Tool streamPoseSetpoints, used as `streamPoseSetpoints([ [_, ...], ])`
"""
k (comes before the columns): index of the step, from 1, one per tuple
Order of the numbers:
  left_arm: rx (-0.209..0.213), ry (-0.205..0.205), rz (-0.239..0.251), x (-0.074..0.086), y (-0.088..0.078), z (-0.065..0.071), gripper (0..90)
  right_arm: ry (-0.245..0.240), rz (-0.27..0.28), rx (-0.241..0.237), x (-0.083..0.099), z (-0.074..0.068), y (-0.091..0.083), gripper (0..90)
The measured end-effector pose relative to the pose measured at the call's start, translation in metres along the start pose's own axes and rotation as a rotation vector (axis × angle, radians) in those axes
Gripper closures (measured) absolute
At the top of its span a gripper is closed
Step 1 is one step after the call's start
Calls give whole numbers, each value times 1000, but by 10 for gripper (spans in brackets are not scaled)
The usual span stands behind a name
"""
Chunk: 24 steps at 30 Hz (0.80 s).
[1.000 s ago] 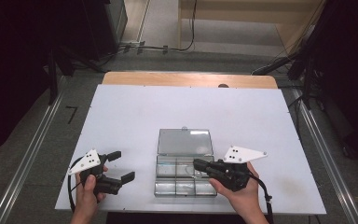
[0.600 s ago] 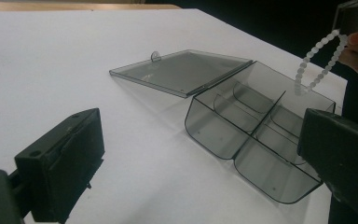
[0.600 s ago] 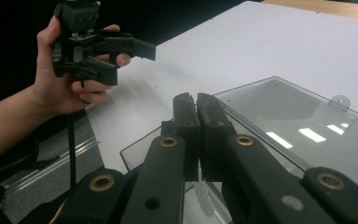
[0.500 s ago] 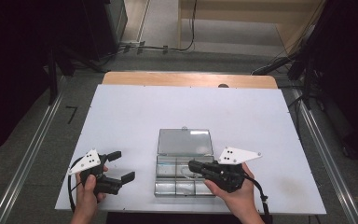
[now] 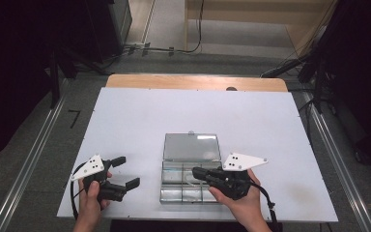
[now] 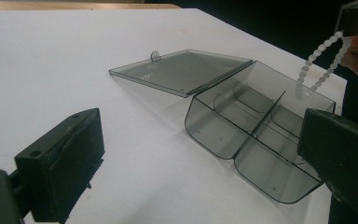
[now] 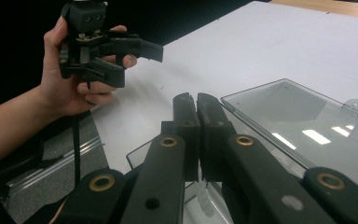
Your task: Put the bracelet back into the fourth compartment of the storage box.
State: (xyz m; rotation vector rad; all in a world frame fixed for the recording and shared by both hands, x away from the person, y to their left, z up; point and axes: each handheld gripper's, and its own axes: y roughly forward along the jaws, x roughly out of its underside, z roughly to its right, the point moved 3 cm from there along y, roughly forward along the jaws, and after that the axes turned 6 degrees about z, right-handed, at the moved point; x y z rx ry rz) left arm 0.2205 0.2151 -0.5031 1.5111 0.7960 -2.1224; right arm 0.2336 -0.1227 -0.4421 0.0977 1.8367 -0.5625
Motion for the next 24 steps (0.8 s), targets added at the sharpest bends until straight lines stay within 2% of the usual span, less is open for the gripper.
streamPoseSetpoints([
  [24,1,2,9,-1,-1,1,3,-15,-21,-20,6,-11,17,856],
])
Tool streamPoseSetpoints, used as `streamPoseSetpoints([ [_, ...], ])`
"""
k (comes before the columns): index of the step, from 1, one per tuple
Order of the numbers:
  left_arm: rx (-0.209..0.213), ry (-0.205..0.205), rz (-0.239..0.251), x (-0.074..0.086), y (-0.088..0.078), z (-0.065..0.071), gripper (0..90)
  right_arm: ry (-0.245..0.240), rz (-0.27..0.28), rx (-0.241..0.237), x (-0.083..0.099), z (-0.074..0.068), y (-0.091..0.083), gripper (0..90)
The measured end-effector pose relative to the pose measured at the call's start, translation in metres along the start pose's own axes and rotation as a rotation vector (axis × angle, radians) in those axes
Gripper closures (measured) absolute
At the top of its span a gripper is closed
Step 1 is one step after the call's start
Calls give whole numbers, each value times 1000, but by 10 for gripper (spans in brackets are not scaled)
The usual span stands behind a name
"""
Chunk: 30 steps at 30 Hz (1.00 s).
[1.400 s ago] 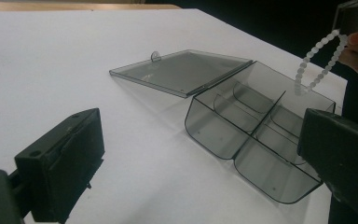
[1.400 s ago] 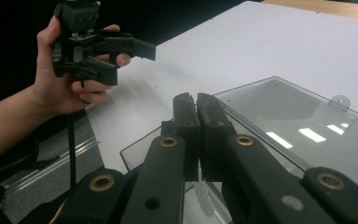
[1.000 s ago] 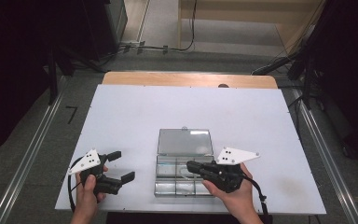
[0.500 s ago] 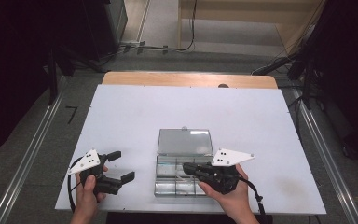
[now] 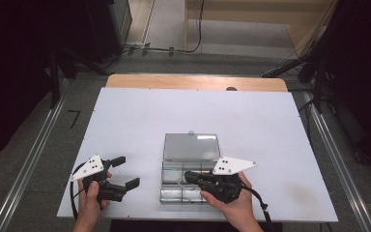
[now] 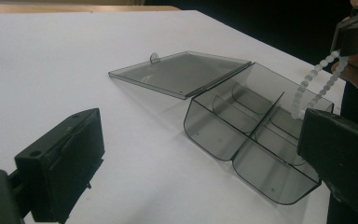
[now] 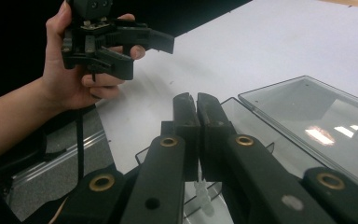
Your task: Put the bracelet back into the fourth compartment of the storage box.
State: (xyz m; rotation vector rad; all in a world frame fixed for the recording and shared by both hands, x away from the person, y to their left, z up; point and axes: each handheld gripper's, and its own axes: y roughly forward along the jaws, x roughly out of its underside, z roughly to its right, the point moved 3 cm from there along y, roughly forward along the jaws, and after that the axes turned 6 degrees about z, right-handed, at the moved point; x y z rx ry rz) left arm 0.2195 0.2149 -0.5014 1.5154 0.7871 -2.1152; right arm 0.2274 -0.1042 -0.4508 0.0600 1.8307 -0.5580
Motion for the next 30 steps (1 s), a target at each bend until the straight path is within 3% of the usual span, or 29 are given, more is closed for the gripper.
streamPoseSetpoints([
  [30,3,3,-4,0,1,0,3,-16,-41,-29,14,-13,24,856],
])
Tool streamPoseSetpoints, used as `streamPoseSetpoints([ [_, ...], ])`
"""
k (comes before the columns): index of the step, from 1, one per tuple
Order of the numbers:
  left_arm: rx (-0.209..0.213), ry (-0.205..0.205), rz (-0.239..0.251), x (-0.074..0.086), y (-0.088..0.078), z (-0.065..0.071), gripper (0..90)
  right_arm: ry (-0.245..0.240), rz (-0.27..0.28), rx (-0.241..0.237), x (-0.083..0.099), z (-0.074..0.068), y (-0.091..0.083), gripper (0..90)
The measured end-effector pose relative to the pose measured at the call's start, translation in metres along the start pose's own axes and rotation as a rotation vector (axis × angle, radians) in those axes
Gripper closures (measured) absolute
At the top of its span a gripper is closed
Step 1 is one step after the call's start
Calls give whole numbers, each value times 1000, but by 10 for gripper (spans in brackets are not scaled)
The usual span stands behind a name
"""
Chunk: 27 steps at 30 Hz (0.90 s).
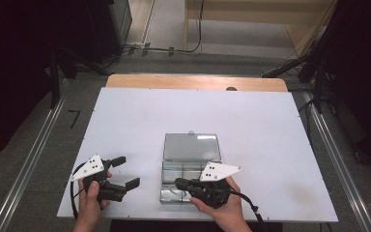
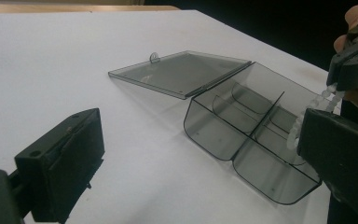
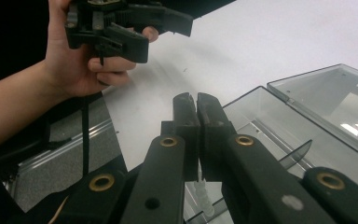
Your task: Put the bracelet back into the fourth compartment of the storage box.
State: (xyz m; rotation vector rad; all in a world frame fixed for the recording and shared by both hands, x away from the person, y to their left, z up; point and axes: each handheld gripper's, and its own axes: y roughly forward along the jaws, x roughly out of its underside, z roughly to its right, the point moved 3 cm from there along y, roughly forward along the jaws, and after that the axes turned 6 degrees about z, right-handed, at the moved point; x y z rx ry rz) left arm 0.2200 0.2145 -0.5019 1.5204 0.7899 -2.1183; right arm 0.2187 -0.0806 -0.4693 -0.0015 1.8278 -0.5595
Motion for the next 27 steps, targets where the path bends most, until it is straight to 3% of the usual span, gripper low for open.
streamPoseSetpoints([
  [19,0,2,-3,0,0,0,3,2,-35,-21,11,-6,18,855],
  [27,0,1,-3,0,1,0,3,1,-84,-13,14,-4,23,852],
])
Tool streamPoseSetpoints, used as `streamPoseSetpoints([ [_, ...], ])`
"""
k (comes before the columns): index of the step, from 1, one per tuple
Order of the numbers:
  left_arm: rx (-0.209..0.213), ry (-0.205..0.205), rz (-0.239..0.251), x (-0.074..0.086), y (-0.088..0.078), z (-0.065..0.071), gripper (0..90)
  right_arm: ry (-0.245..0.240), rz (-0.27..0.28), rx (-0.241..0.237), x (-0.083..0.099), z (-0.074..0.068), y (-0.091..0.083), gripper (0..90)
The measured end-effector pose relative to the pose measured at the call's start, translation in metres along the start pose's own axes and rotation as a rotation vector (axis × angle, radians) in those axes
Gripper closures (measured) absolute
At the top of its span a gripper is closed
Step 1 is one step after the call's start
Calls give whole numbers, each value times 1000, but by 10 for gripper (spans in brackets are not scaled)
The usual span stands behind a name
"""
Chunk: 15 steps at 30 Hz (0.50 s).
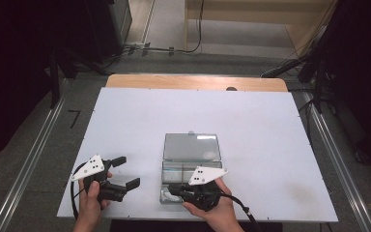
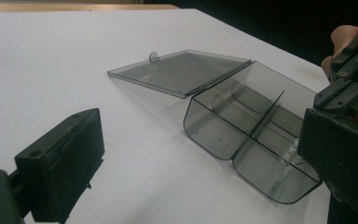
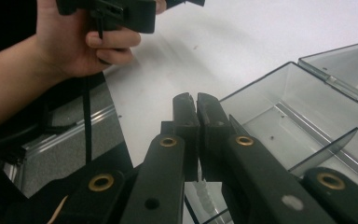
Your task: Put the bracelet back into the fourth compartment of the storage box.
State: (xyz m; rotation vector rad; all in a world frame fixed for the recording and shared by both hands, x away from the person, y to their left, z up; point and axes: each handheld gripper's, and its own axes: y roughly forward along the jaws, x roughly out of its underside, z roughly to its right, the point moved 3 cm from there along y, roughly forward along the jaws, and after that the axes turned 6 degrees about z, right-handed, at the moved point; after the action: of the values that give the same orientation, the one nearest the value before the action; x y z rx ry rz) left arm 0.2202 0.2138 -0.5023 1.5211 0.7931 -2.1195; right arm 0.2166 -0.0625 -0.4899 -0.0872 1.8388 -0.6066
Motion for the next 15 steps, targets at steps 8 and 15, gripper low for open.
streamPoseSetpoints([
  [8,2,1,-3,0,0,0,3,24,5,10,-1,2,-1,757],
  [15,1,0,-1,0,0,0,3,33,23,16,-3,3,-4,613],
])
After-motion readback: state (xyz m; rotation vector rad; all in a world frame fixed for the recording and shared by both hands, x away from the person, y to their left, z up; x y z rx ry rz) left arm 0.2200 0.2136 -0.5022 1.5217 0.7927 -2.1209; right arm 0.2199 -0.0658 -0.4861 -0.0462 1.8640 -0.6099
